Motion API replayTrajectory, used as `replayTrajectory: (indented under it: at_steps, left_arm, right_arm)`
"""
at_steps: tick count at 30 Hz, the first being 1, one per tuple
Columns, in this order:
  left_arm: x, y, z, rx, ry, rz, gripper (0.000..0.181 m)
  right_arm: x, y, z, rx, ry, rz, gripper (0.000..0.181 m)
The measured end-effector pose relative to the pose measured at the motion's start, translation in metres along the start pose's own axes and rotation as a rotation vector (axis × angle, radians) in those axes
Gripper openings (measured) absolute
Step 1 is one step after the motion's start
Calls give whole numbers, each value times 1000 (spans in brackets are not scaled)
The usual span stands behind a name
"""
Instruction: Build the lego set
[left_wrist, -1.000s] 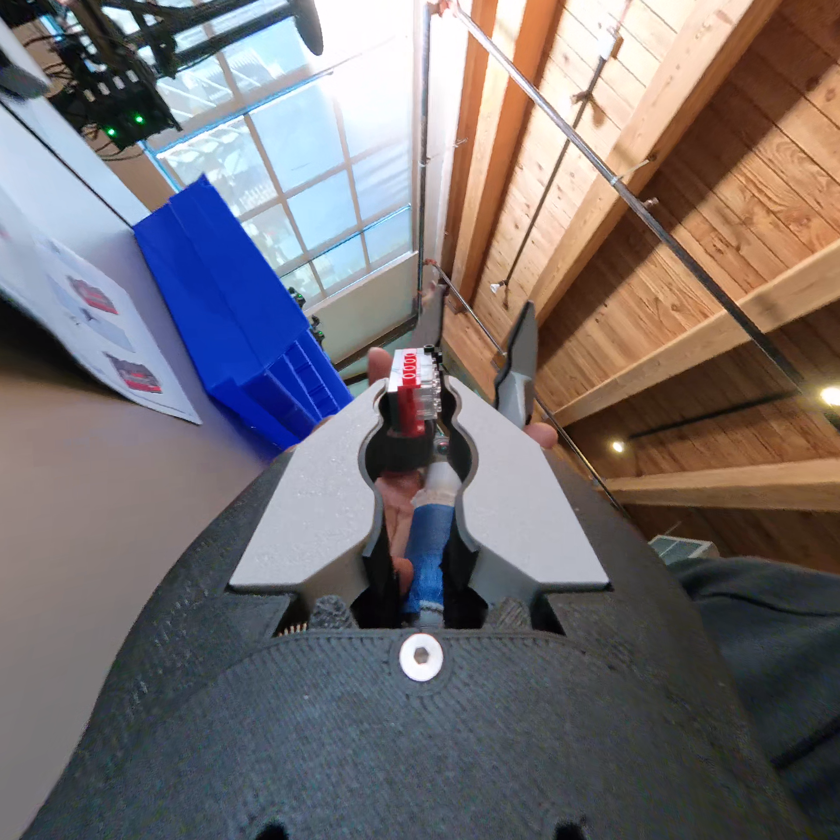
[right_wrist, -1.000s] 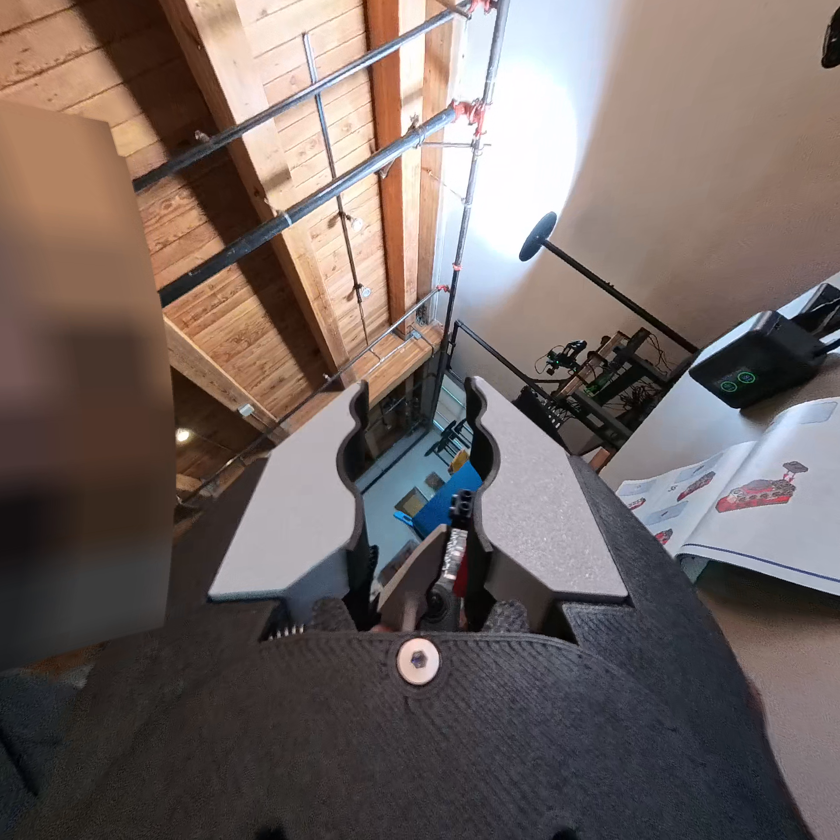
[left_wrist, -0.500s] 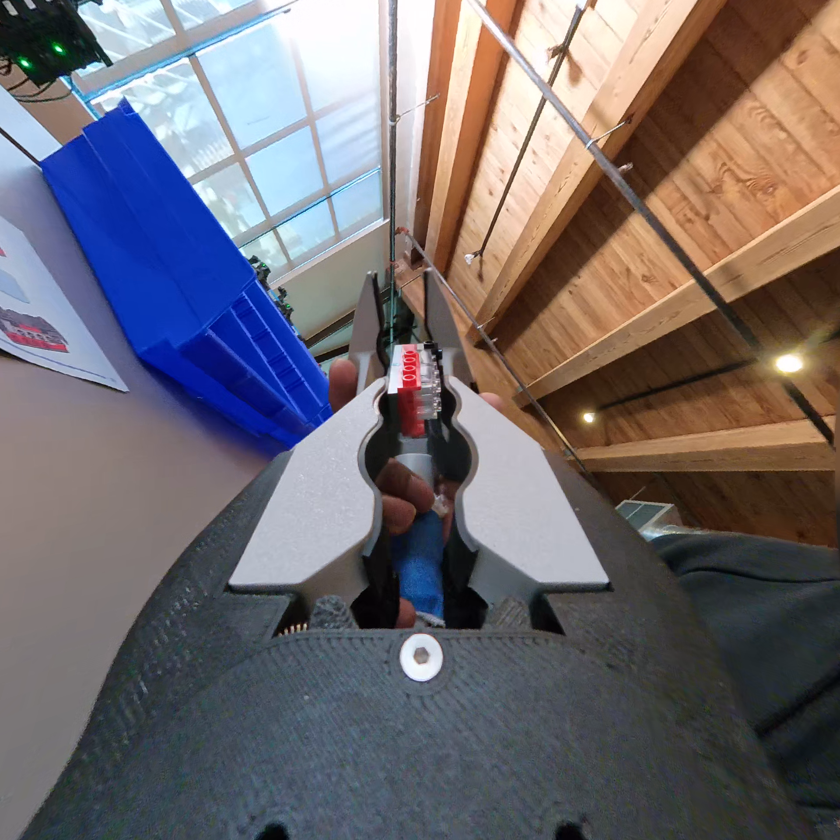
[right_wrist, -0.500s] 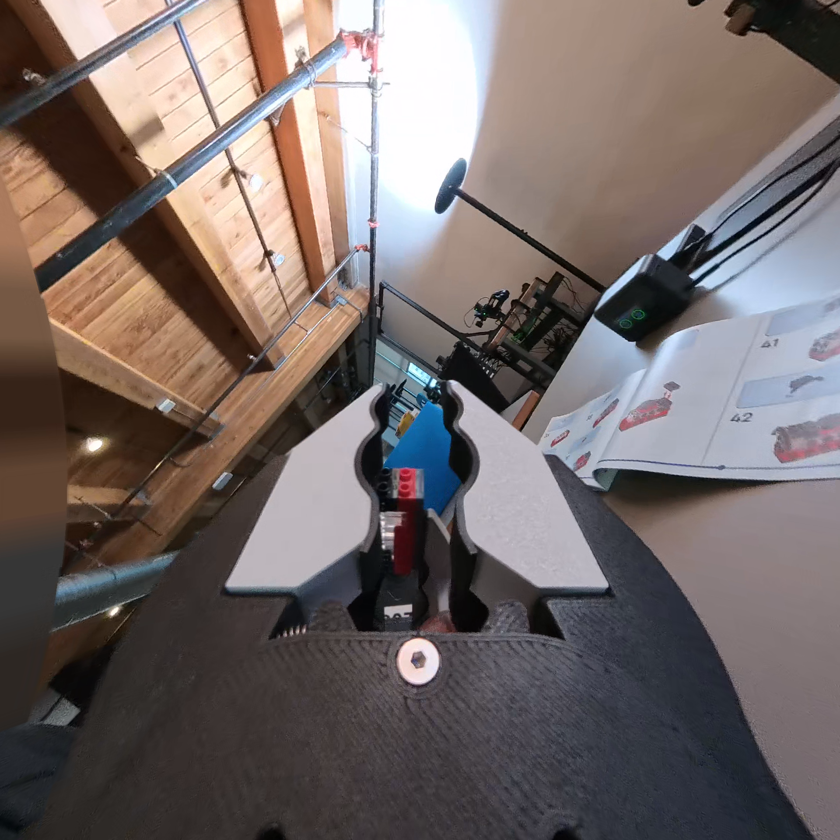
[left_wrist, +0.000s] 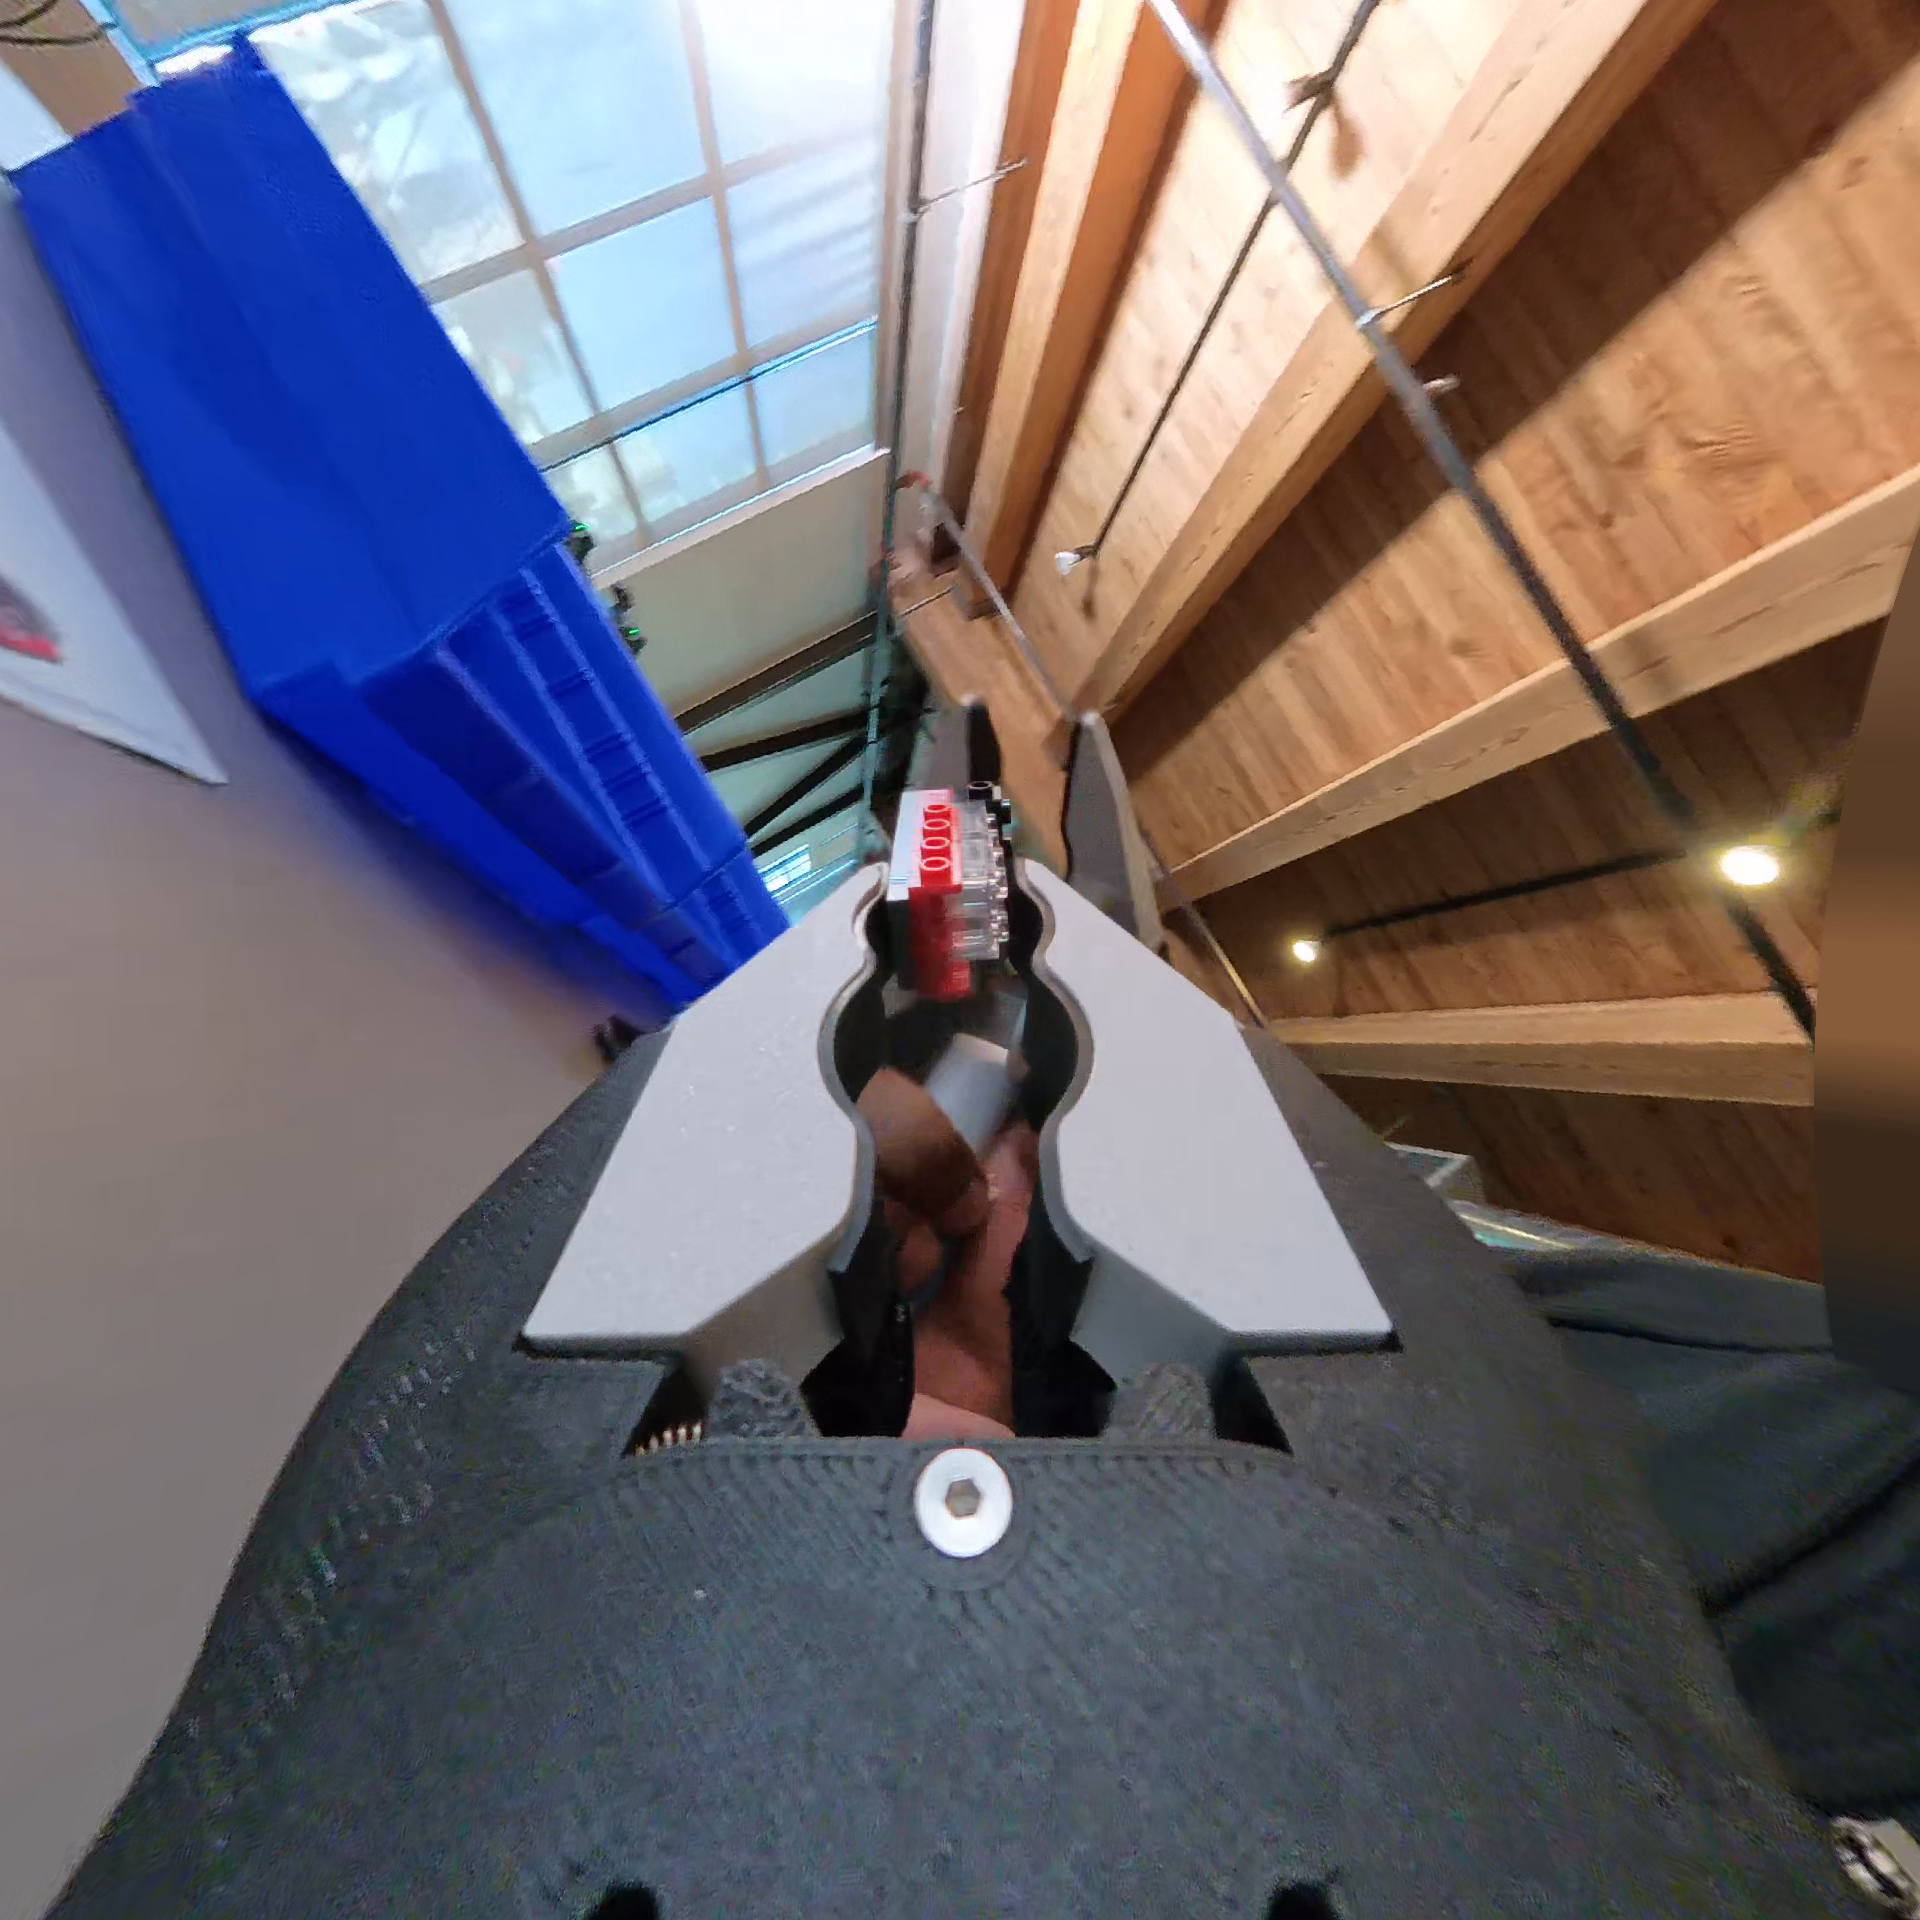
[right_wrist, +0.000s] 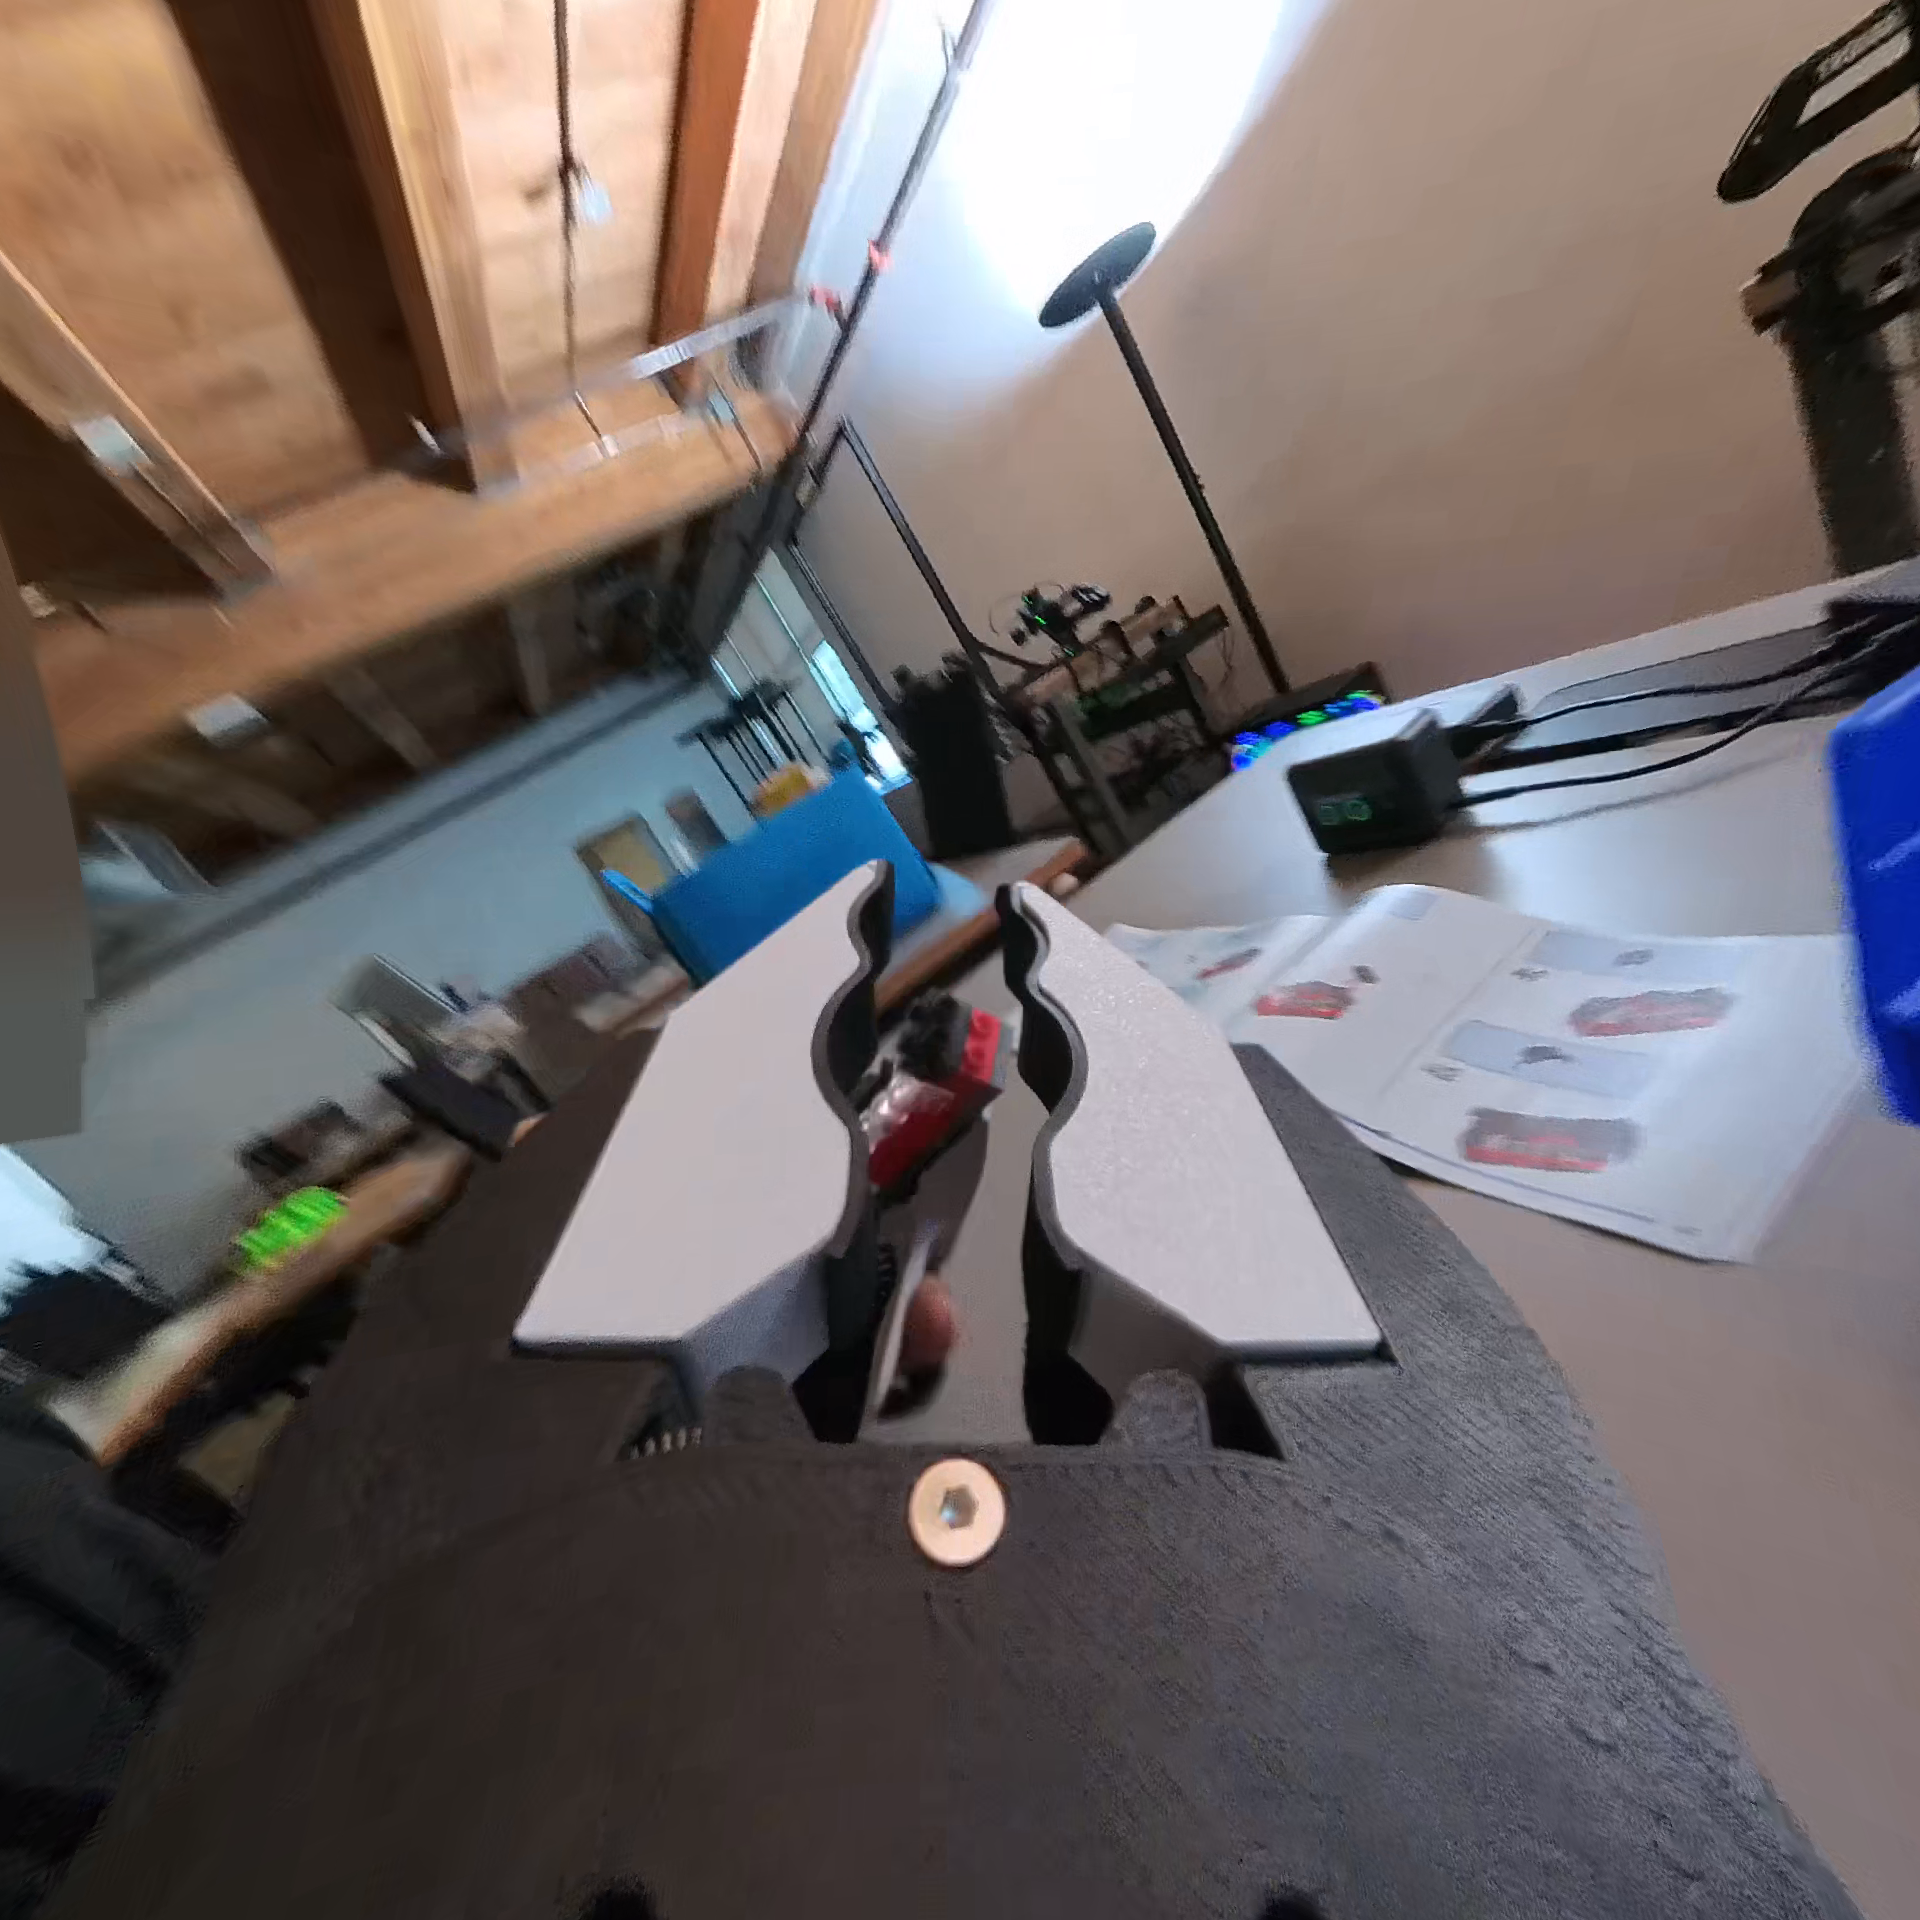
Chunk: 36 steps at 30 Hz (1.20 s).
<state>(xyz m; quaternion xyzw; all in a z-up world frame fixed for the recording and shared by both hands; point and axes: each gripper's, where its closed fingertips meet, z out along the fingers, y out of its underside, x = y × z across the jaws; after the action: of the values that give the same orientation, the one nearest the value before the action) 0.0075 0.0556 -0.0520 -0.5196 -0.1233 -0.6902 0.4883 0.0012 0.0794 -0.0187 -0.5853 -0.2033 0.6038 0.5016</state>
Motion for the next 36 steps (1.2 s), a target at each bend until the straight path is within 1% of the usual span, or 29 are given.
replayTrajectory:
  at_steps: [2, 5, 8, 10, 12, 14, 16, 18, 19, 21, 24, 26, 28, 30, 32, 36]
  left_arm:
    - [-8, -4, -2, 2, -44, -4, 20]
    - [-17, -9, -4, -4, -88, -13, 20]
    - [-26, -9, -3, -31, -128, -29, 20]
    - [-33, -7, 0, -57, -159, -36, 20]
    - [-37, -5, 2, -77, -185, -35, 20]
    - [-41, -4, 4, -91, -207, -22, 20]
    - [-42, -3, 5, -97, -217, -9, 20]
    - [-42, -3, 5, -98, -219, -5, 20]
    - [-42, -3, 5, -95, -219, -3, 20]
    - [-41, -4, 4, -86, -221, 3, 20]
    - [-40, -6, 2, -76, -221, 15, 20]
    - [-38, -6, 1, -76, -214, 23, 20]
    - [-36, -5, 1, -81, -199, 20, 20]
    - [-35, -5, -1, -81, -191, 18, 20]
    - [-33, -7, -4, -77, -182, 15, 20]
    - [-31, -15, -12, -57, -157, -17, 20]
  right_arm:
    - [7, -2, -14, -46, 60, -127, 19]
    - [21, -13, -42, -88, 160, -300, 18]
    - [40, -29, -71, -122, 246, -416, 17]
    - [55, -39, -87, -195, 281, -474, 13]
    - [78, -51, -101, -314, 345, -555, 13]
    - [106, -69, -110, -464, 399, -654, 13]
    - [135, -86, -113, -651, 400, -717, 15]
    - [166, -97, -107, -850, 377, -723, 18]
    - [179, -95, -103, -968, 344, -705, 19]
    - [206, -91, -91, -1158, 314, -693, 19]
    - [242, -68, -83, -1456, 327, -700, 19]
    - [260, -48, -79, -1595, 358, -646, 22]
    - [276, -34, -78, -1678, 416, -607, 27]
    - [285, -25, -76, -1708, 437, -583, 28]
    - [290, -21, -74, -1711, 460, -548, 23]
    - [303, -17, -83, -1751, 533, -527, 14]
